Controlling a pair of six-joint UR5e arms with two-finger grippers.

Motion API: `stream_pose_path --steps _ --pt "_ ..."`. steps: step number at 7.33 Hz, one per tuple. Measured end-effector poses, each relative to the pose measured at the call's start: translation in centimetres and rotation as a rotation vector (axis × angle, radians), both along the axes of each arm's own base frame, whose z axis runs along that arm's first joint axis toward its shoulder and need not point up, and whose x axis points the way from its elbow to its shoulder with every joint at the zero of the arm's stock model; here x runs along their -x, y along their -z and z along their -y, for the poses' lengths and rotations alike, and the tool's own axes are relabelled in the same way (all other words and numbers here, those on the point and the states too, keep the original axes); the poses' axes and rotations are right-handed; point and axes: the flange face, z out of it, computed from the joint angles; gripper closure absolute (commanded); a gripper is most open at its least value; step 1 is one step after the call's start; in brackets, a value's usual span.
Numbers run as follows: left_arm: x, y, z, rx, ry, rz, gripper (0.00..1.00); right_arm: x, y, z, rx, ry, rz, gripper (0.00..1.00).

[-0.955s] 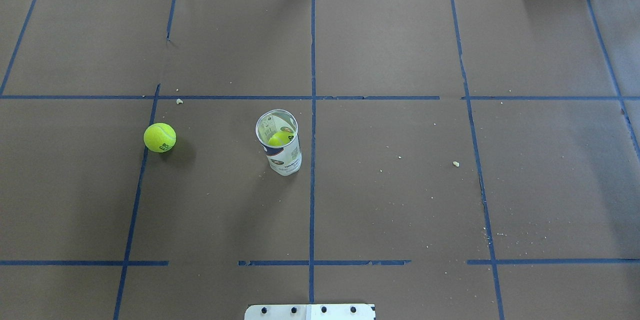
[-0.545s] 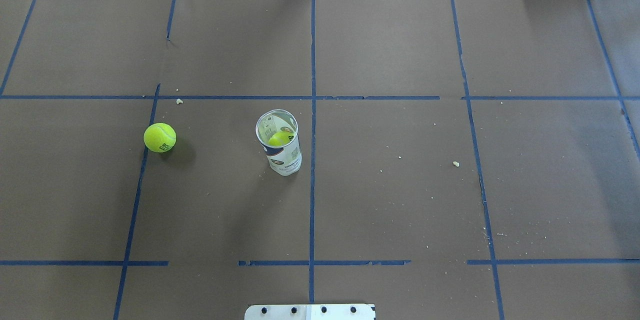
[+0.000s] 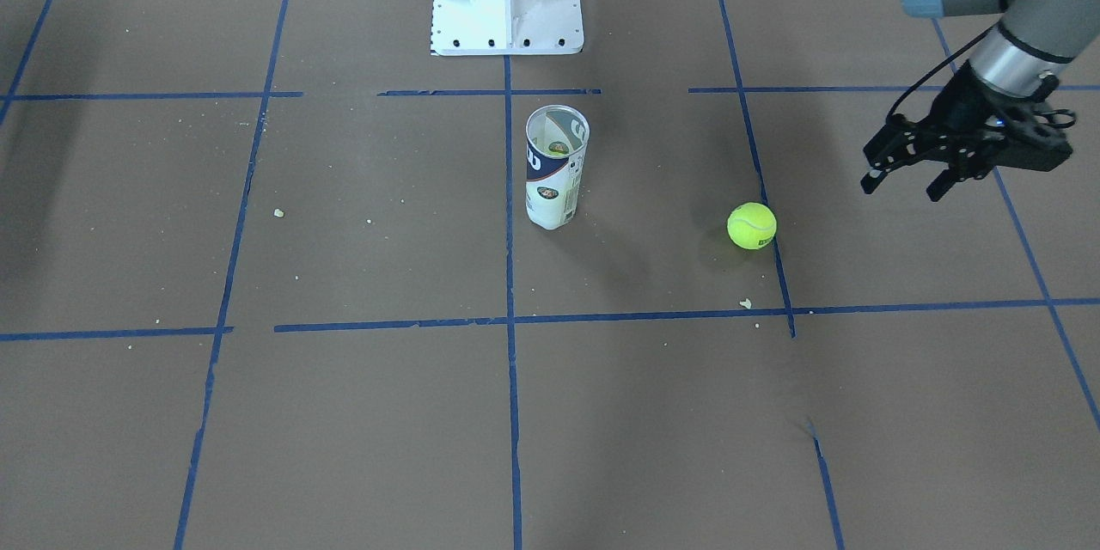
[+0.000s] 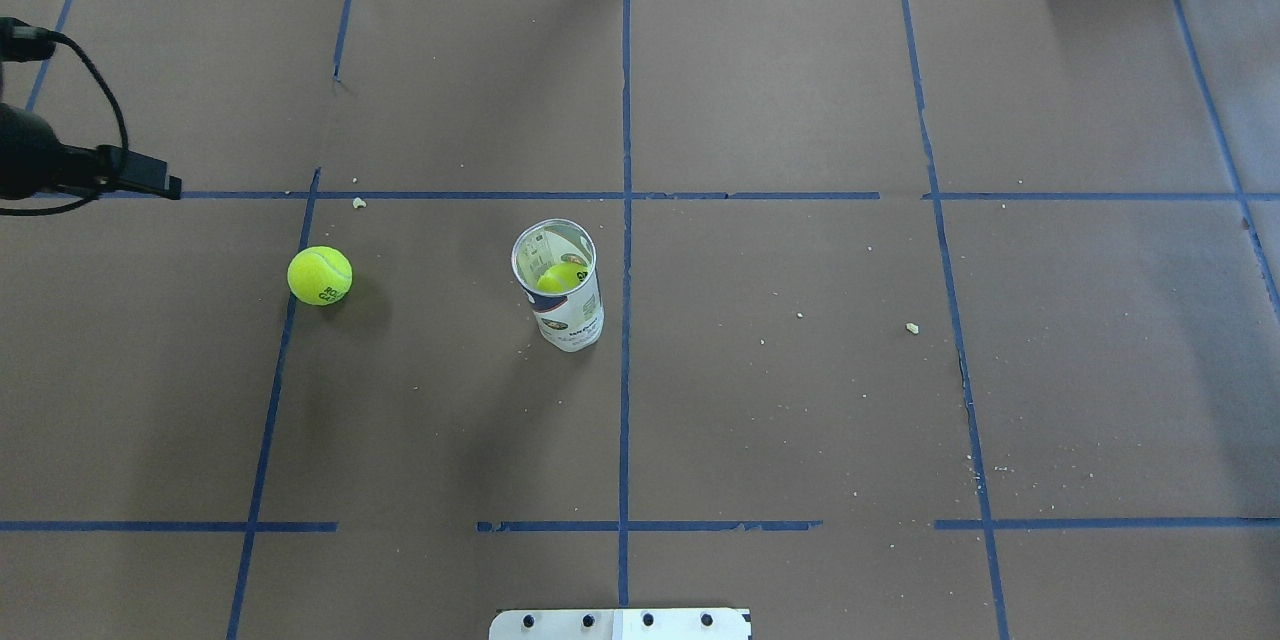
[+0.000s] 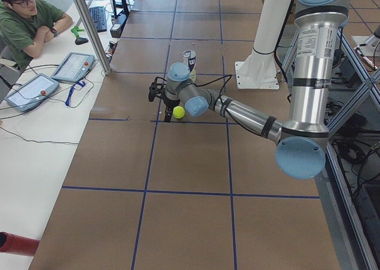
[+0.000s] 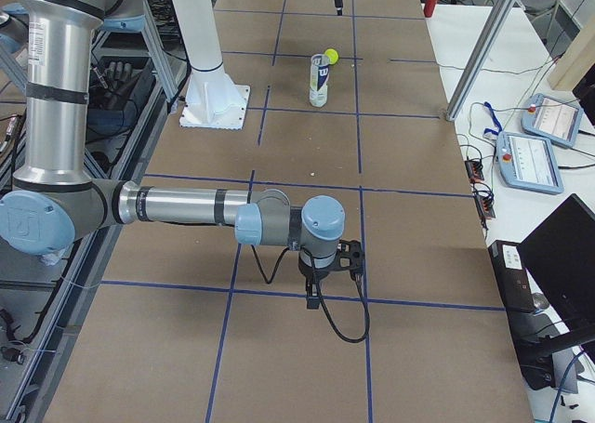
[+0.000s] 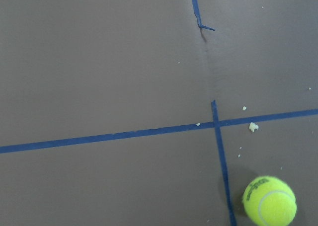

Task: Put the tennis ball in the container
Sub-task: 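Move the left gripper down over the yellow-green tennis ball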

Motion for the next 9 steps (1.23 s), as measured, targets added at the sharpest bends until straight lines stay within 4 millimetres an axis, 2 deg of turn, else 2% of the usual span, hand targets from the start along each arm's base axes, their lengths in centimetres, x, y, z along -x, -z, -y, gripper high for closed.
stream_pose_path --steps 2,4,6,9 --pt "-7.3 1.1 -0.8 0.049 0.052 0.005 0.0 0.0 0.0 0.0 0.0 0.0 0.0 0.0" --pt "-12.0 1.4 -0.7 0.067 0.073 0.04 0.0 0.0 0.0 0.0 0.0 0.0 0.0 0.0" --pt "-14.4 1.2 -0.6 0.076 0.071 0.061 0.0 0.0 0.0 0.0 0.0 0.0 0.0 0.0" --pt "-16.4 0.3 -1.2 0.081 0.057 0.086 0.0 0.0 0.0 0.0 0.0 0.0 0.0 0.0"
